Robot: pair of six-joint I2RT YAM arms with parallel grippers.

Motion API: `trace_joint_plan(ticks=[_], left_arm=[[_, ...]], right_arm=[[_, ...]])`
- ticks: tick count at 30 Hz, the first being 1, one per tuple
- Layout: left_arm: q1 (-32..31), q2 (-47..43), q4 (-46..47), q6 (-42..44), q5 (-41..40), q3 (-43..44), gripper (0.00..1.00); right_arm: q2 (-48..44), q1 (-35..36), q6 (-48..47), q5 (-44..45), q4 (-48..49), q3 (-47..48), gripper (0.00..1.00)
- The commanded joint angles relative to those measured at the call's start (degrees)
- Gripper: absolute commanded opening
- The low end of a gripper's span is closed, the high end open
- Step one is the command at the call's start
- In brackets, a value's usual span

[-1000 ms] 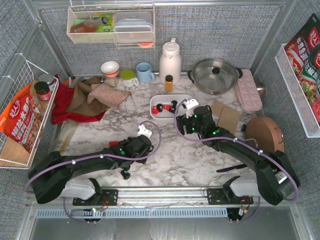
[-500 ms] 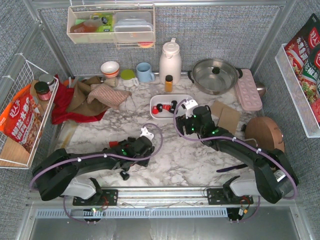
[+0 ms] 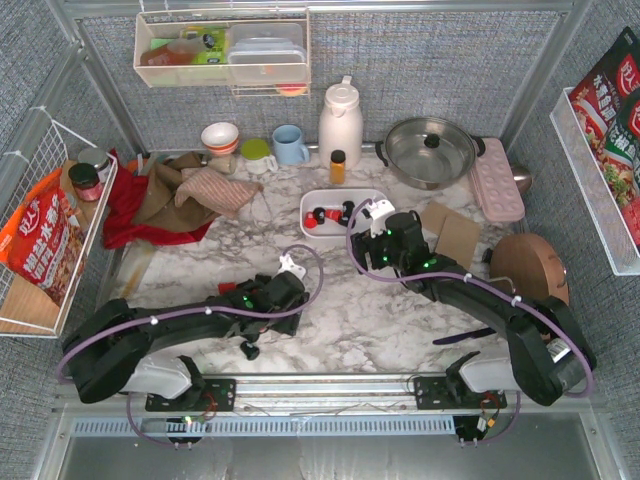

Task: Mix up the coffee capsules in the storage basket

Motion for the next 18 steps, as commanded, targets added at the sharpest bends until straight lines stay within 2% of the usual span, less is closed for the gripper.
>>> trace_joint_plan(ticks=[1,8,12,18], left_arm=[[0.00,-3.48,-4.40,-1.97,-2.22,1.23,0.57],[-0.01,-7.69,-4.91,-1.29,-0.46,0.57,0.57],[0.01,-5.74,-5.72,-1.42,0.29,0.26,0.57],[-0.01,-1.95,-8.65,-3.60,-4.00,0.02,0.53]], right_arm=[[0.13,-0.06,-0.01,-0.77,0.23,0.56,0.79],[0.62,-0.01,0.15,-1.47,0.11,0.83,0.79],[0.83,-0.01,0.25,-1.80,-0.22,1.09,0.79],[0.74,-0.06,0.07,-1.97,-0.41,1.10,0.79]])
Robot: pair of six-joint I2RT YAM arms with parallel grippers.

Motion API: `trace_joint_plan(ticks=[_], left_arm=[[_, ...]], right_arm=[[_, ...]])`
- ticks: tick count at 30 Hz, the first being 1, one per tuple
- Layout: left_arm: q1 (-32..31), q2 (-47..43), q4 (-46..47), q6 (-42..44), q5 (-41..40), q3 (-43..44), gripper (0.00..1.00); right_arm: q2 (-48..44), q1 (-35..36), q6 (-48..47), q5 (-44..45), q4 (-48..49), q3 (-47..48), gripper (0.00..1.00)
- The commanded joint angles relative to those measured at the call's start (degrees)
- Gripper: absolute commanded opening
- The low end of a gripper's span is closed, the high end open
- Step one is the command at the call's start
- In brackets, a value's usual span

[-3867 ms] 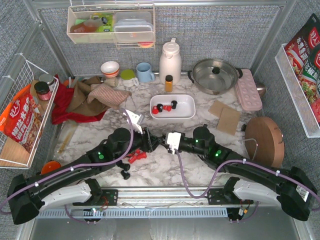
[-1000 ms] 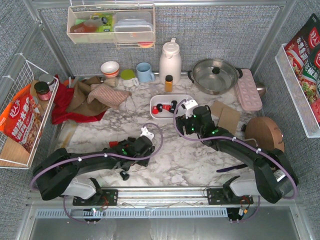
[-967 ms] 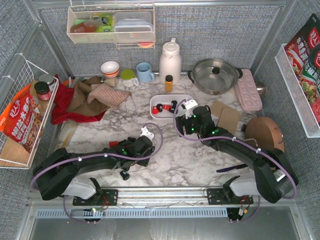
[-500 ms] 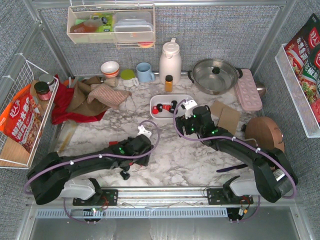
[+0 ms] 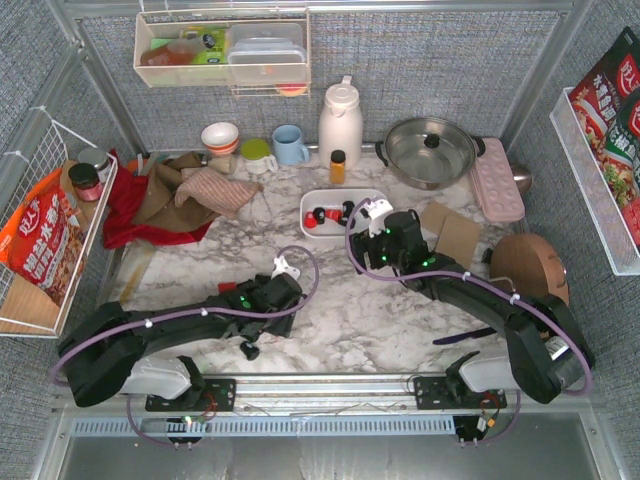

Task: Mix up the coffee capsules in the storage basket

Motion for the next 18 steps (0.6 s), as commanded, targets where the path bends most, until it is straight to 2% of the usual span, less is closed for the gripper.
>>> trace_joint_plan(ticks=[1,11,18], left_arm=[[0.05,1.54,-2.62,-1.60,-2.88,-0.05,0.52],[-0.38,-0.96,-1.22,-0.96,-1.51,0.01,0.50],[-0.45,-3.50,-1.29,-2.01,-3.51,-0.37,0.44]], right_arm=[[0.05,-0.05,0.09,-0.62,-0.29,0.47,0.79],[0.90,-0.06,0.10,-1.12,-0.73,0.86,0.79],[0.81,-0.06,0.17,-1.19,-0.71,0.95,0.79]])
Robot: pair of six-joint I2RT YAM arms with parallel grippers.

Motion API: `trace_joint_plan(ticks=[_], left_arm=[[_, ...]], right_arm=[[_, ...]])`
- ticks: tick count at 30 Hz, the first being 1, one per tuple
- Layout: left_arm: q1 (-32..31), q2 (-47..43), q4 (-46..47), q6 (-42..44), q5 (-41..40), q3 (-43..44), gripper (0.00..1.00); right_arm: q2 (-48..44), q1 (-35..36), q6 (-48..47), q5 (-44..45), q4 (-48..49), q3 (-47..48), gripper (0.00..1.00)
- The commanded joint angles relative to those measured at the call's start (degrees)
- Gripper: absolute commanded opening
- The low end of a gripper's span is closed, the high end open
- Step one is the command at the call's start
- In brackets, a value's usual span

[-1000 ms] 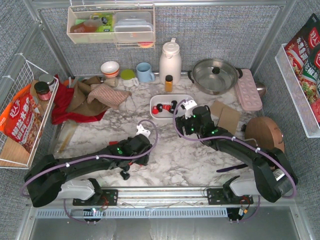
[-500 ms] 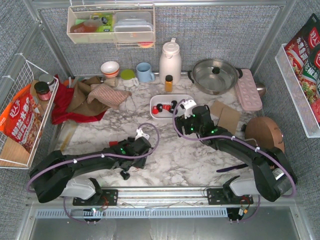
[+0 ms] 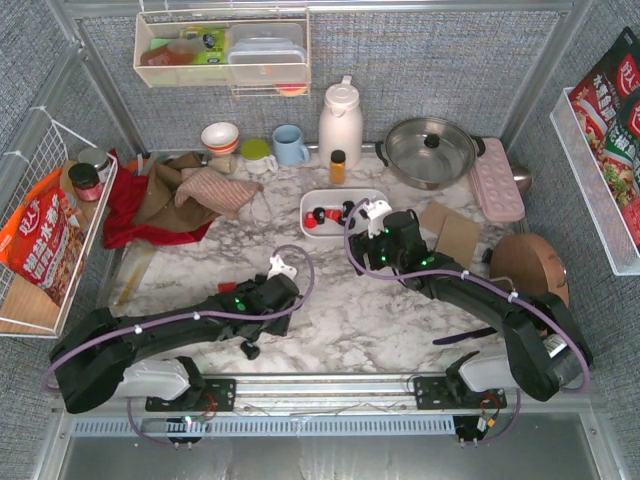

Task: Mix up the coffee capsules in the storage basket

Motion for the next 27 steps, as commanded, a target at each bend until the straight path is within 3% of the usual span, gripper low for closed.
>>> trace_joint_plan(ticks=[1,9,16,20,23,27], left_arm=[[-0.12,-2.38,0.32,-0.87,-2.50,0.48,0.44],[-0.06,-10.36,13.28,4.48,-5.33,0.93,0.42],[-0.02,-11.42,30.94,18.59,-3.49,-0.76,0.42],[-0.02,-11.49,46.01,26.69,-1.55,-4.32,0.42],[0.49,-11.01,53.66,25.56,-6.15,-5.65,0.42],[2.01,-8.10,49.60,19.33,-10.91,1.23,0.42]], right_arm=[[0.00,-0.08,0.25,-0.82,0.14,0.64,0.79],[-2.95,-0.08,4.87,-7.66,-3.37,4.38,0.79],[-5.48,-0.06,11.82,-13.26,-13.60,11.72,0.79],[-6.47,0.01,15.29,-18.61,-16.19,13.46,0.79],[-9.29,0.04,15.83,-19.33,-14.41,11.21,0.79],[-14.99,0.09,10.86,-19.38,-1.50,2.77,0.79]])
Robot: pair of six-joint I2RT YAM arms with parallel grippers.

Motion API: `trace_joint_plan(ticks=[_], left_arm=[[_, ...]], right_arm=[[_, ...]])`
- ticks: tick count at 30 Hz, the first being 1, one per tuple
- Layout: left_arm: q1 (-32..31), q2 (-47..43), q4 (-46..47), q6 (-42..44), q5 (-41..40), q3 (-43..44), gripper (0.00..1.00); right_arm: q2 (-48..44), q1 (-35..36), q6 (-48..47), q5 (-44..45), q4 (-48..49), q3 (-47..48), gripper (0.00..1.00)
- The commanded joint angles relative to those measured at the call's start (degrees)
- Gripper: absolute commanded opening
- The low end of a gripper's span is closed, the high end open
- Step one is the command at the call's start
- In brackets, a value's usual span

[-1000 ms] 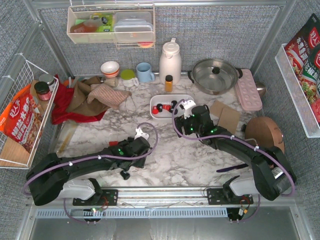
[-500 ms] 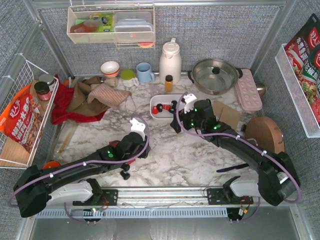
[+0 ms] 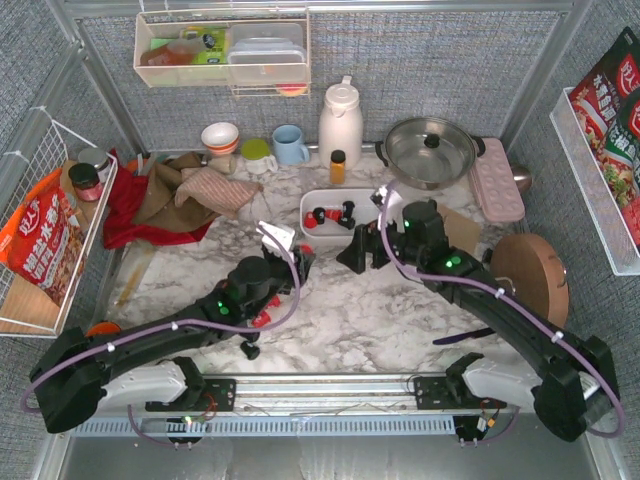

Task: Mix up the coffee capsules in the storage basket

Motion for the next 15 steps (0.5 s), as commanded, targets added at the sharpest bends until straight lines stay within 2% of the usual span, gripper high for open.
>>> trace_joint_plan(ticks=[1,6,8,11,15], left_arm=[[1.22,2.79,4.69,-5.40,-5.42,5.97,0.42],[1.82,7.18,2.57,-15.66,-4.51,12.18,0.42],[1.84,8.60,2.53,-19.26,-3.59,13.68,0.42],[1.93,10.20,2.85,-23.28,-2.19,15.12,0.42],[1.93,11.31,4.53,-25.58,-0.82,15.64,0.42]], right_arm=[[-5.16,0.14,-3.99,-3.15,16.26,-8.58,0.79],[-7.51,2.12,-6.92,-4.23,45.98,-22.04,0.78],[-6.25,2.85,-7.54,-2.93,51.55,-22.88,0.77],[-3.73,3.23,-7.96,-0.06,56.94,-22.88,0.71],[-0.02,3.26,-6.91,1.00,64.97,-22.82,0.66]])
